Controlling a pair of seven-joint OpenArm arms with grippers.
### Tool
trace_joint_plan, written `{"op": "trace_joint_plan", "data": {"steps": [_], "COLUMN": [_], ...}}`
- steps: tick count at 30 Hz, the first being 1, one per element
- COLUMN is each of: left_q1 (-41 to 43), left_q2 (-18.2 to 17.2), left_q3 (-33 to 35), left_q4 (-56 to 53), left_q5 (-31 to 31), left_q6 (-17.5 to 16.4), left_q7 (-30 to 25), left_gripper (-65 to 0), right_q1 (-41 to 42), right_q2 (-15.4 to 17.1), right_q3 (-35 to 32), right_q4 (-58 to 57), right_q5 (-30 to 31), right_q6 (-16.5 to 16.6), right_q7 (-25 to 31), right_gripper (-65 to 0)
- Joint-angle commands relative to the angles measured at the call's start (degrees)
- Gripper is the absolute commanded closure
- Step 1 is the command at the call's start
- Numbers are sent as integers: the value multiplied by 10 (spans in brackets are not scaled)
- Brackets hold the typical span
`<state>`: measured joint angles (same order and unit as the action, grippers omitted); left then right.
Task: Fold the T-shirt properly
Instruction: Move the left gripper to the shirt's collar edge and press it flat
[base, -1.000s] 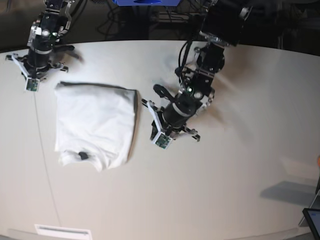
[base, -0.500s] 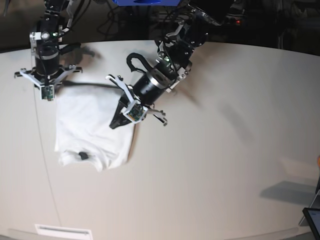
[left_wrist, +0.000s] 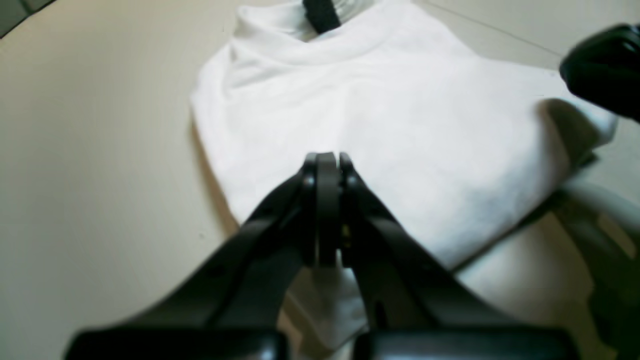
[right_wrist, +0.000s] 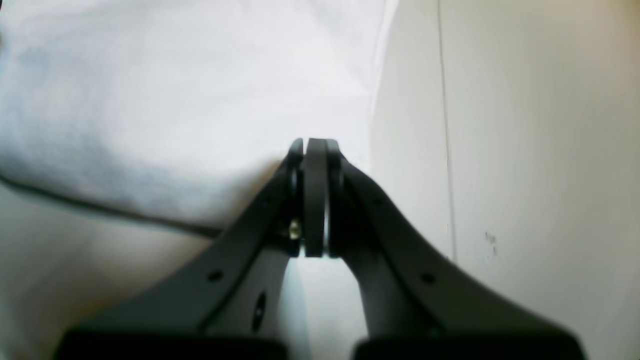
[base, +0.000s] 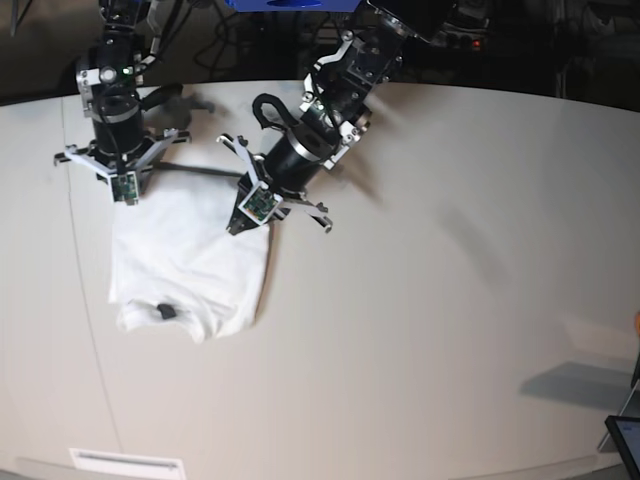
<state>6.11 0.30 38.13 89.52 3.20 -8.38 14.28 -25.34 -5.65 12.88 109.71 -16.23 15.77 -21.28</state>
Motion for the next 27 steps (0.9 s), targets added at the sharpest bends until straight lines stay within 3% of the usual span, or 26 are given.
{"op": "trace_joint_plan", "data": {"steps": [1, 17, 27], "left_q1": [3, 35, 41], "left_q2": [3, 3, 3], "left_q3": [0, -32, -32], "left_q4": [0, -69, -2], "left_q5": [4, 0, 1], "left_q6": [-3, -3, -3], "left_q7": [-12, -12, -11], "left_gripper": [0, 0, 0], "right_q1": [-5, -18, -32], "right_q2": [1, 0, 0], "right_q3": [-5, -8, -7], "right_q4": [3, -89, 16], "right_q5": [1, 2, 2], "right_q6": [-5, -5, -5], "right_q7": [12, 15, 12], "right_gripper": [-3, -3, -3]}}
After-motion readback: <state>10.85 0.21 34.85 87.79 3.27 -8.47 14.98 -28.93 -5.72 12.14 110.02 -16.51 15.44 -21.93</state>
